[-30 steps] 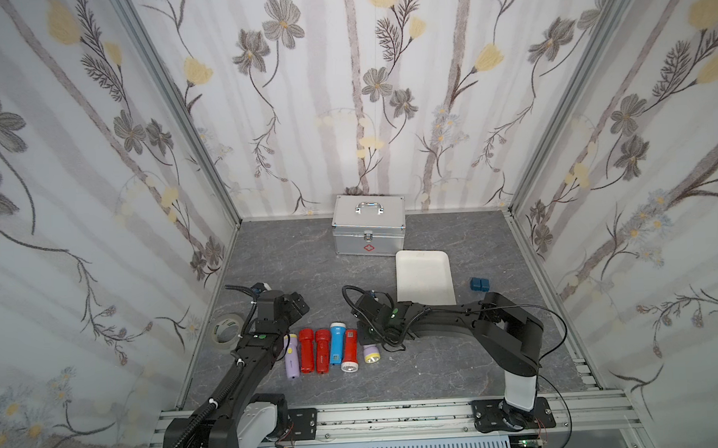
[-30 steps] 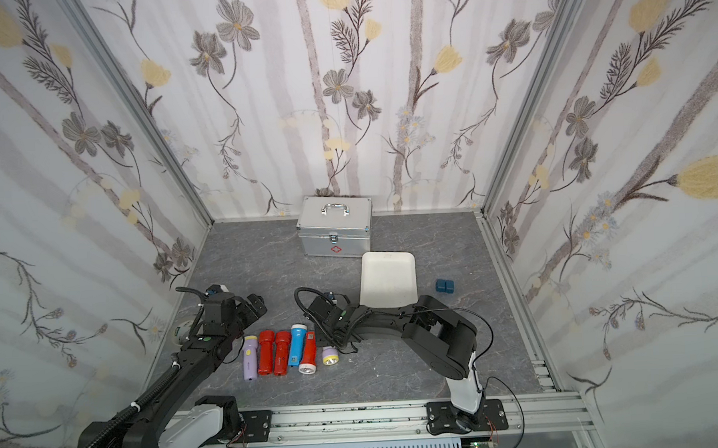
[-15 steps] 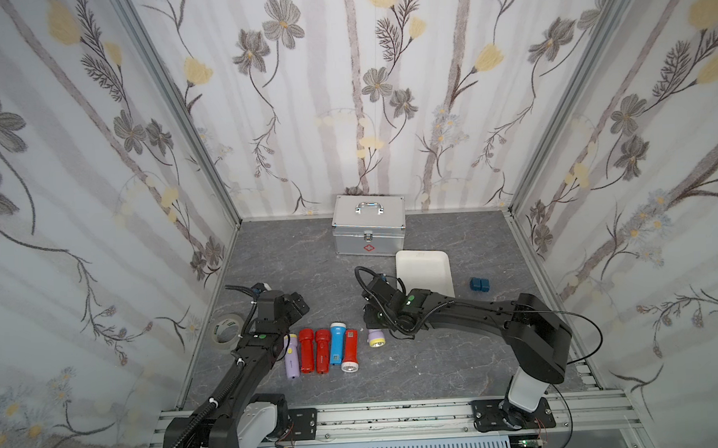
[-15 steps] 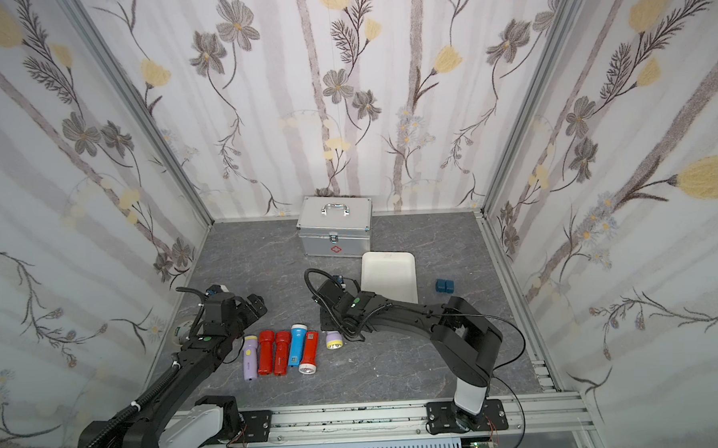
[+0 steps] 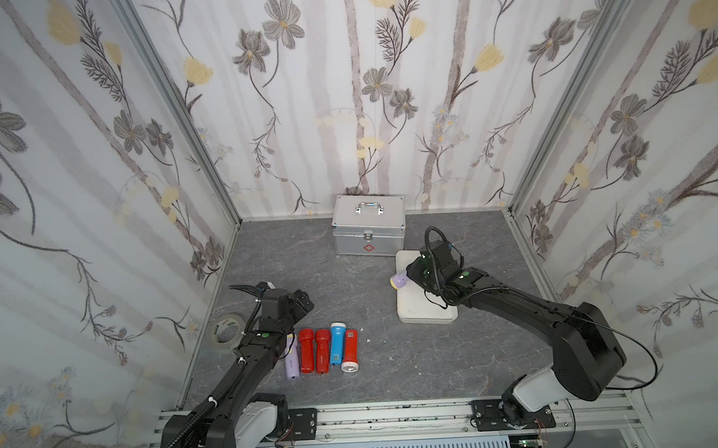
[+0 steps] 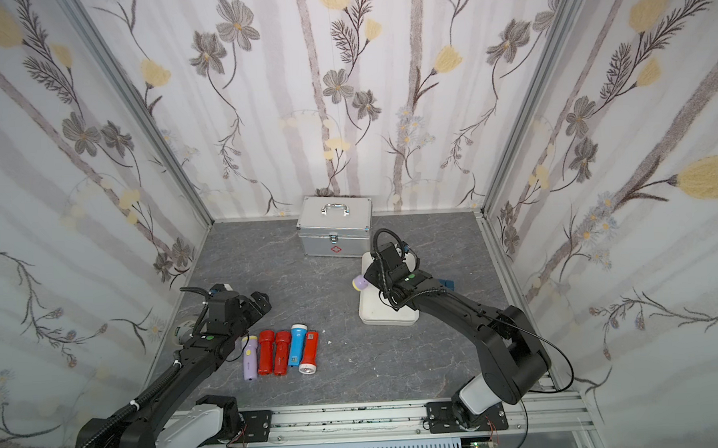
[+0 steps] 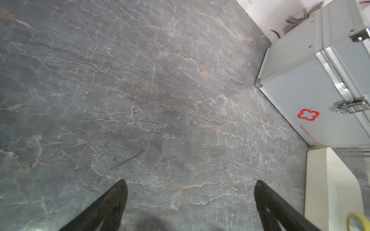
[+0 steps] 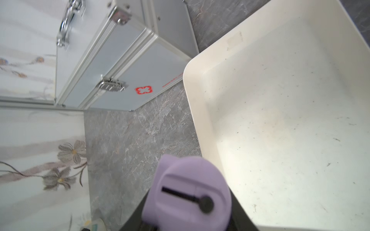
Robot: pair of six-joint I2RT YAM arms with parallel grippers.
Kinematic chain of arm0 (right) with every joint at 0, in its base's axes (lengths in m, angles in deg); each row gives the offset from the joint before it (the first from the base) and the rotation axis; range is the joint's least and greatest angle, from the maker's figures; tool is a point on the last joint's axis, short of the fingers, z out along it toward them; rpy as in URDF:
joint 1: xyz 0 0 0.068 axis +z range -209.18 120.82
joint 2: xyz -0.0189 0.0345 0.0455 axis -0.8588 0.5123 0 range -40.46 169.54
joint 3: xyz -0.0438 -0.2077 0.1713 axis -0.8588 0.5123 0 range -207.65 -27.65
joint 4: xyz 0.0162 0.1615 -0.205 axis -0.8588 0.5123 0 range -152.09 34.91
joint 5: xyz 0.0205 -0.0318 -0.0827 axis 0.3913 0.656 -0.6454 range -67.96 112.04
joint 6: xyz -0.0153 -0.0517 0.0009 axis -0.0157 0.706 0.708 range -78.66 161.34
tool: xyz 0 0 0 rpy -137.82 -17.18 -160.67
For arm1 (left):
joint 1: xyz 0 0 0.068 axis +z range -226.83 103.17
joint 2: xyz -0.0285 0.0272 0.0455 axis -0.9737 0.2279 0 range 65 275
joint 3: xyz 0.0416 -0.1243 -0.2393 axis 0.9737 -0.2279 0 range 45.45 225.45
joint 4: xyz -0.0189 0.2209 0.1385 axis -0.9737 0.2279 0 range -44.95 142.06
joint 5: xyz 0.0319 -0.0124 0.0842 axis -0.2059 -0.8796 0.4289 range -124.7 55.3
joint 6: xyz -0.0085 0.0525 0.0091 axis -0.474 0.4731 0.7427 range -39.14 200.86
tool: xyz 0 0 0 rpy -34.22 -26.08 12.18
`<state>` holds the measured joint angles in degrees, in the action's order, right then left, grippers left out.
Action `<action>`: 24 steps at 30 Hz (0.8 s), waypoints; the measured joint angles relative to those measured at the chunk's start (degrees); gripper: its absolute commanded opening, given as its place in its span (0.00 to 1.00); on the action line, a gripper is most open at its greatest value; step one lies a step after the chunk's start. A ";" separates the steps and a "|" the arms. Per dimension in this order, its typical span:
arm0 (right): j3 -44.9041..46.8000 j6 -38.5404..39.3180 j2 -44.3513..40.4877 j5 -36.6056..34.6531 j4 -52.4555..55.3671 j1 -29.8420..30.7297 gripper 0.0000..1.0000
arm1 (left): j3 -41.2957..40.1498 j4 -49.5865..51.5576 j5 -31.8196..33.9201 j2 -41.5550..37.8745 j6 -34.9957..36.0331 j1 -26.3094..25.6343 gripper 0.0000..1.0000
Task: Put the flashlights into the storage boxes
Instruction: Place the flashlight at the storage box.
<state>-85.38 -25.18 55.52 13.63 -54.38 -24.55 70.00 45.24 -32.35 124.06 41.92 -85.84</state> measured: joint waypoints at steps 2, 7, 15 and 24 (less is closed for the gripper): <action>0.74 -4.76 0.11 -1.18 -0.98 -1.22 0.43 | 0.48 -0.37 -0.04 0.79 -0.33 -0.70 1.00; -0.11 -15.65 3.82 -4.11 -3.19 -1.81 0.41 | 1.09 -0.39 -0.52 1.68 -1.01 -1.97 1.00; 2.01 -27.67 9.77 -4.74 -9.11 -2.47 0.39 | 1.44 -0.33 -1.09 0.70 -1.33 -2.19 1.00; 1.49 -32.41 15.32 -3.26 -16.55 -5.05 0.38 | 1.44 0.17 -1.09 -0.57 -1.53 -2.19 1.00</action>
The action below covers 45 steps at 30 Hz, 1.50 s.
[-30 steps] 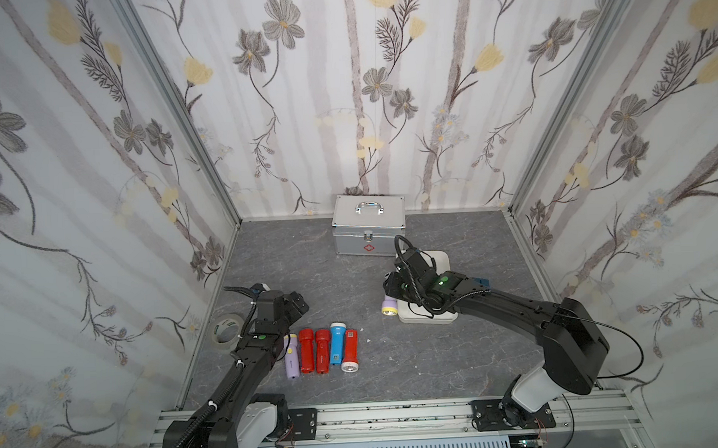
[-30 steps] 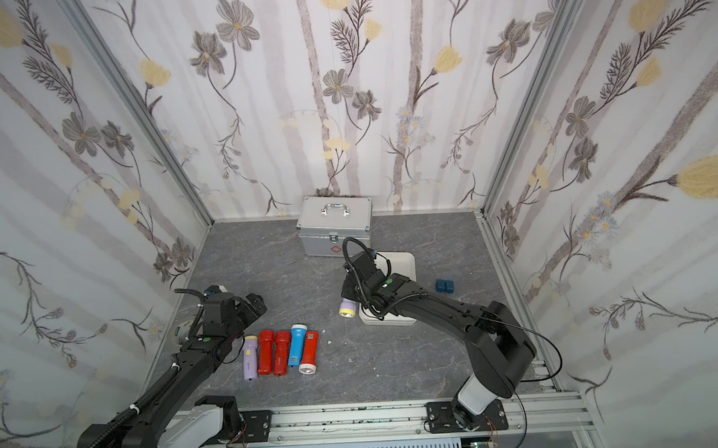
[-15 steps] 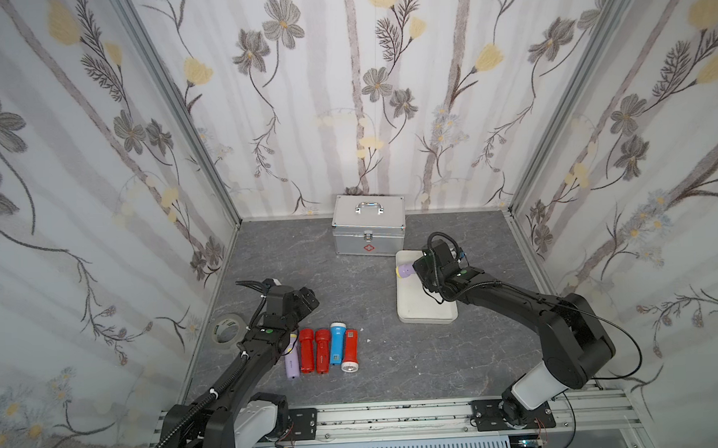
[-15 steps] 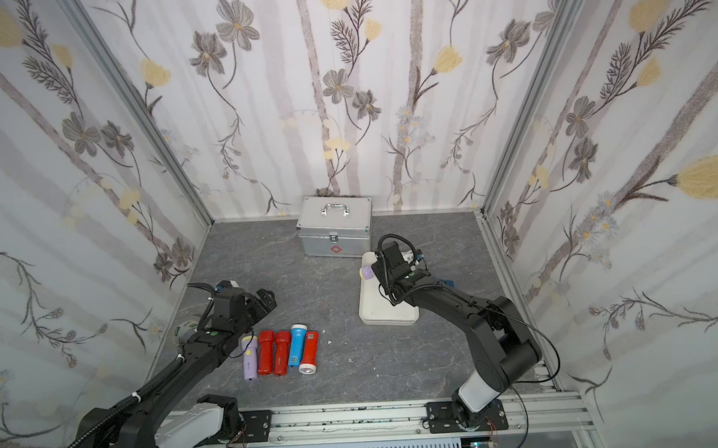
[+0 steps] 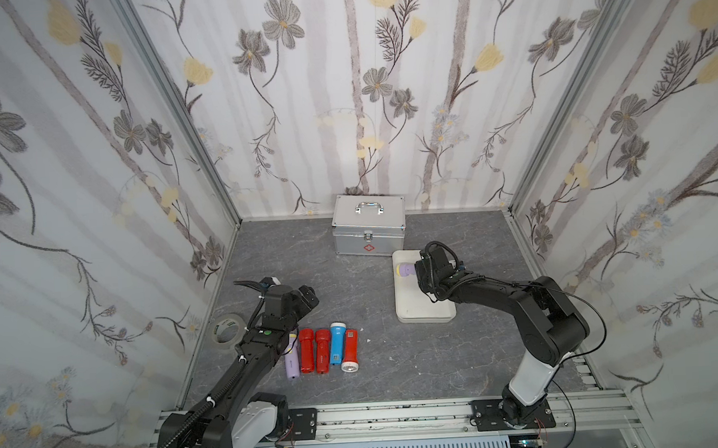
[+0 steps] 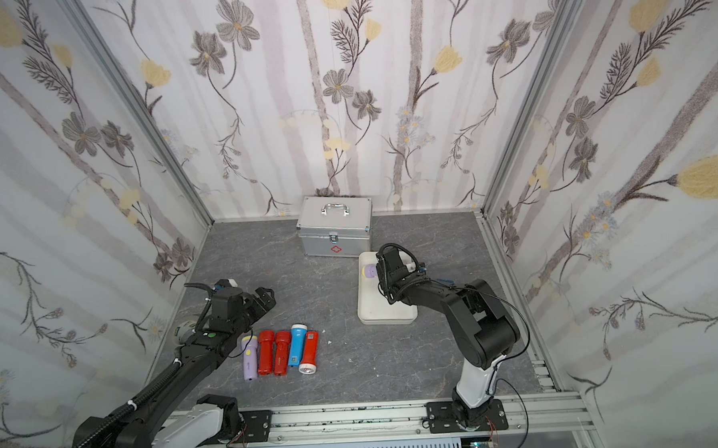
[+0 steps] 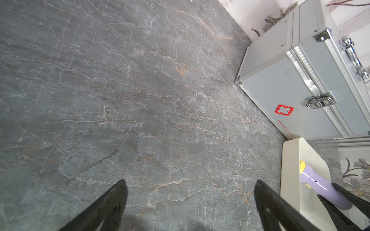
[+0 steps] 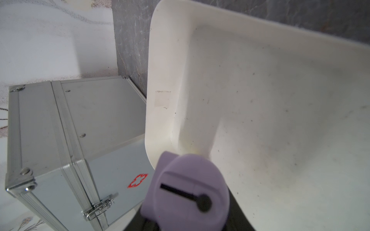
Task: Put the flashlights into the storage boxes
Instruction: Place the flashlight at the storage box, then pick up the flashlight from the center of the board.
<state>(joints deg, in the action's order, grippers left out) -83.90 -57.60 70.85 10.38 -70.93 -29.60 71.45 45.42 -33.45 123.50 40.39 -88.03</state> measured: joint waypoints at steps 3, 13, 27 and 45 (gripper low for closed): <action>-1.49 -0.76 2.64 1.14 -2.56 -0.50 0.39 | 0.00 0.33 0.00 0.04 0.00 0.00 1.00; -7.21 1.09 6.43 4.90 -2.36 -2.67 0.66 | 0.02 0.92 0.00 -0.28 0.00 0.00 1.00; -10.88 12.48 2.16 5.51 3.28 -3.06 0.98 | 2.38 3.10 0.15 -0.61 -0.09 -0.04 1.00; -7.91 49.90 -8.44 1.70 18.01 24.96 0.91 | 5.57 14.64 3.82 2.82 -2.05 0.72 1.00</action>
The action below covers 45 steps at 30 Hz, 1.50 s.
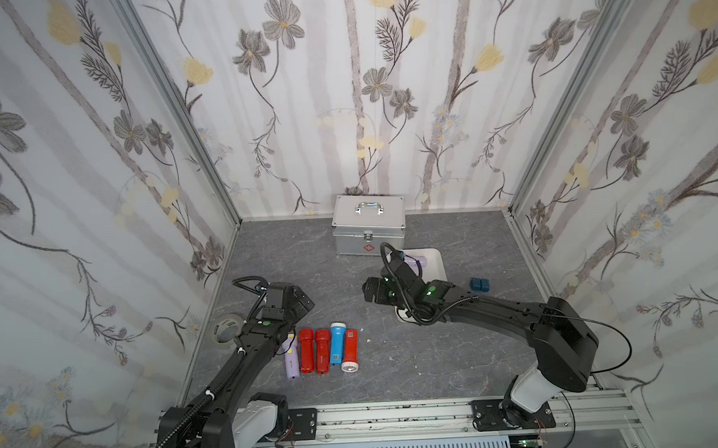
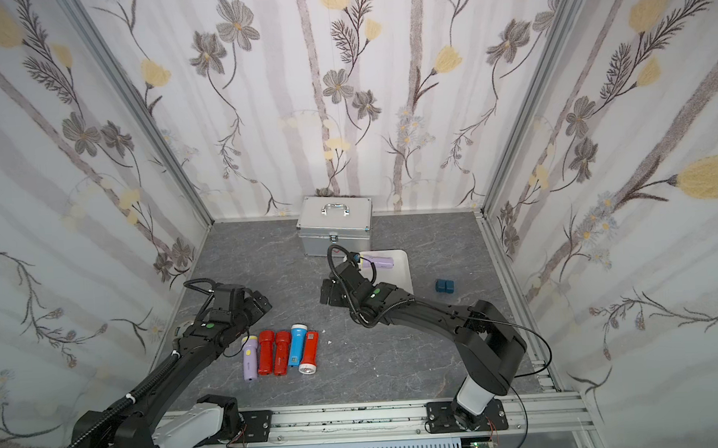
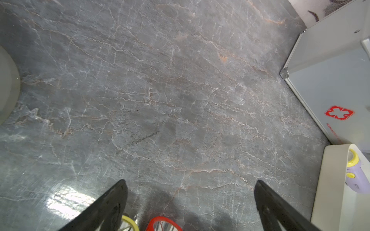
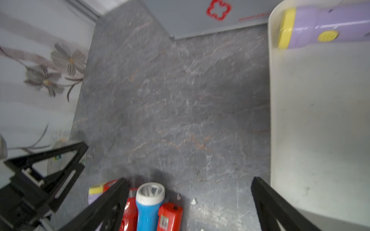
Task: Put the flashlights into the storage boxes
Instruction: Pick up the flashlight from the center of the board.
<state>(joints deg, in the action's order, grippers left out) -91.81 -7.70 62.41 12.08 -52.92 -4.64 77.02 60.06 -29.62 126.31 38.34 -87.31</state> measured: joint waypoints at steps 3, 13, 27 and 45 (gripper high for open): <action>0.09 -1.81 1.84 1.18 0.59 3.91 0.87 | 0.00 -0.02 -2.14 0.92 0.33 0.04 1.00; -2.27 -7.28 8.11 4.17 4.55 11.76 0.70 | 0.70 2.29 -8.94 2.56 2.03 -0.09 0.99; -4.20 -8.85 12.70 5.79 5.57 13.73 0.57 | 1.64 6.60 -8.22 2.05 2.27 -0.20 0.99; -7.34 -8.28 17.94 4.24 9.11 13.38 0.50 | 1.64 6.58 -8.24 2.62 2.27 -0.28 0.99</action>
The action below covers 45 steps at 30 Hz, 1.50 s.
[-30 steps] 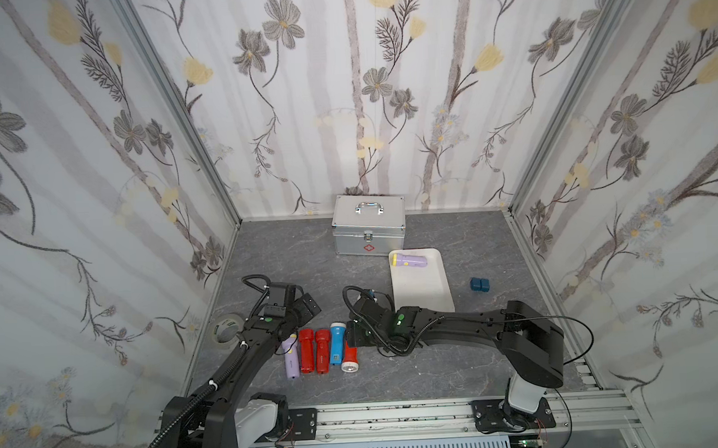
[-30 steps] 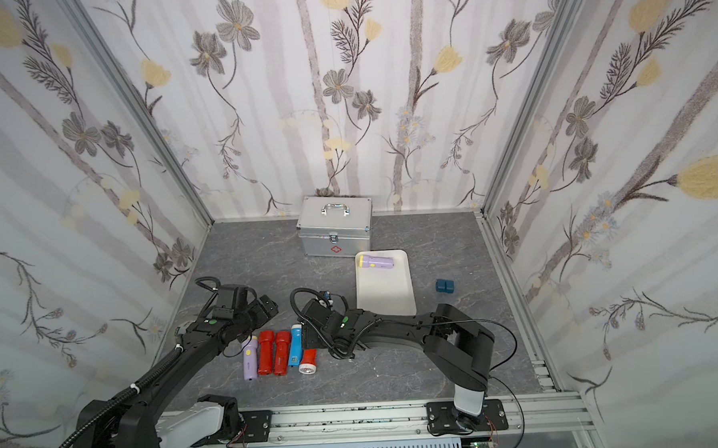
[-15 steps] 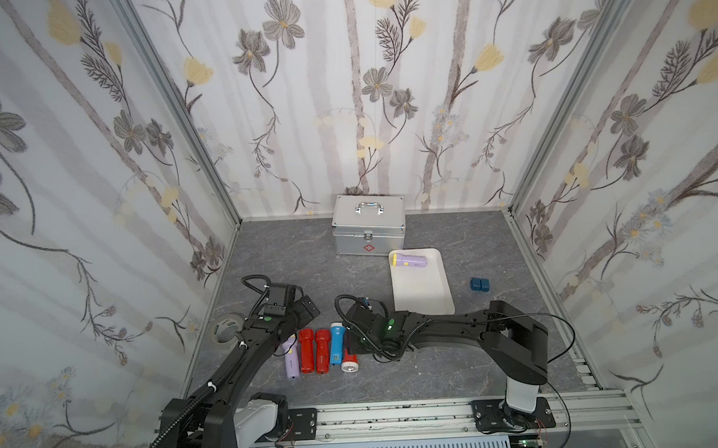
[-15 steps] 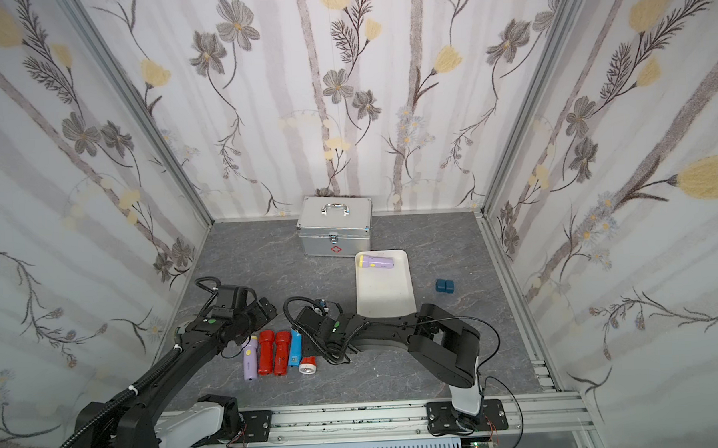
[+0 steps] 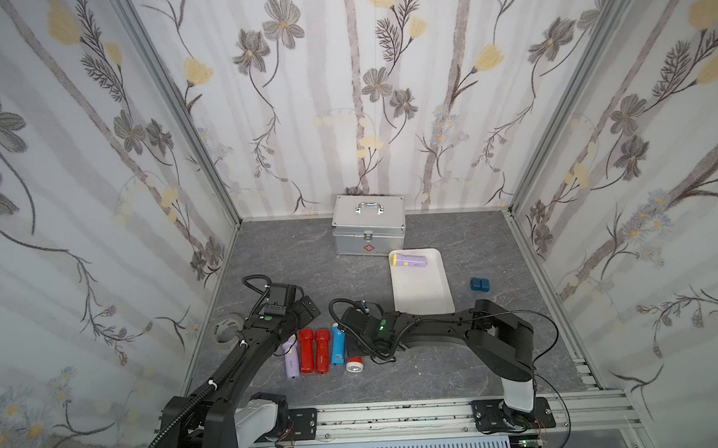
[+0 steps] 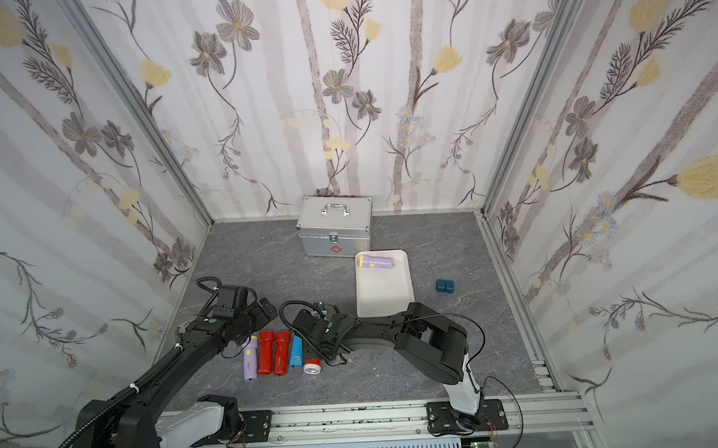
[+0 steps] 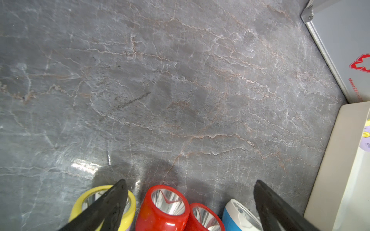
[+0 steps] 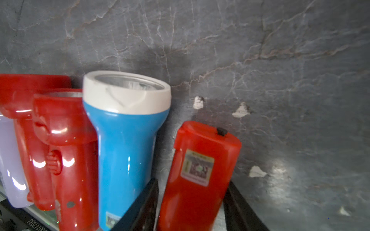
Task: Put the flashlights into the storage boxes
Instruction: Pick up the flashlight from the center of the board, then place the flashlight at the storage box.
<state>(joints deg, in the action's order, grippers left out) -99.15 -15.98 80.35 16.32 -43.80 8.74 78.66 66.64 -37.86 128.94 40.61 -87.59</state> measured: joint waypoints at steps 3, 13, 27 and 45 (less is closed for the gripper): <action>0.00 0.70 0.26 -0.81 -0.04 -0.63 0.42 | 0.00 0.00 0.00 -0.02 0.00 0.00 0.99; 0.63 2.82 0.33 -3.93 -0.70 -2.71 0.46 | 0.42 0.07 0.04 -0.22 0.00 0.00 0.99; 0.26 5.77 1.09 -8.41 -0.48 -3.02 0.37 | 1.81 0.09 -0.07 -0.07 -0.02 0.00 0.99; 3.98 10.97 -16.83 -13.33 8.20 -15.26 0.35 | 3.96 1.33 -1.60 -0.11 0.02 0.00 0.99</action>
<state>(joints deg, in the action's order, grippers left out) -95.18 -5.01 63.52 2.99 -35.61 -6.52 82.62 67.97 -39.46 128.83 40.63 -87.59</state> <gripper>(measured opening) 0.381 0.992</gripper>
